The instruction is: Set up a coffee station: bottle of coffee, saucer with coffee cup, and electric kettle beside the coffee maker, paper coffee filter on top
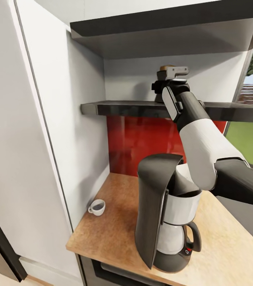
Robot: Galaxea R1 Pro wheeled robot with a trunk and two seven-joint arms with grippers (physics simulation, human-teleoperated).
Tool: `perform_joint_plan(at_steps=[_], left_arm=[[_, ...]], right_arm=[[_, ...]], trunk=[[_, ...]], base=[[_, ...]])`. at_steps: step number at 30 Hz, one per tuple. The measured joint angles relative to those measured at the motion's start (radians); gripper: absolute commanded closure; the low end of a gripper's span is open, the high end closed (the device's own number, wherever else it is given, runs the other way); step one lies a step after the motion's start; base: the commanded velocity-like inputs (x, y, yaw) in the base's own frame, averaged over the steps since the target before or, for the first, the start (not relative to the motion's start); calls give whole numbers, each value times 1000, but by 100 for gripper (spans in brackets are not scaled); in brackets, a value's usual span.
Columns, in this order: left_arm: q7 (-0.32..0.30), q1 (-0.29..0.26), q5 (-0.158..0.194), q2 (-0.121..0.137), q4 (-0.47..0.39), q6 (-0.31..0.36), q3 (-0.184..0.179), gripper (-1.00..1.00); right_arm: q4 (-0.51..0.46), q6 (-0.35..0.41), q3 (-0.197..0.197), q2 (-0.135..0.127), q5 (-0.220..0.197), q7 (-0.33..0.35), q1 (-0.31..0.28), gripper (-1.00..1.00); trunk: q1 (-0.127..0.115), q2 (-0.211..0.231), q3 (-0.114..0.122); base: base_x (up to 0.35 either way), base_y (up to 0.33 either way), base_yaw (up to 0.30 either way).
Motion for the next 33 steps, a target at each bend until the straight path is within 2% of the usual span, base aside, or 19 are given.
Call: perform_joint_plan(at_steps=[33], left_arm=[[1,0,0,0,0,0,-1,-100]], right_arm=[[0,0,-1,0,0,0,2,-100]], trunk=[[0,0,0]], base=[[41,-9,0]])
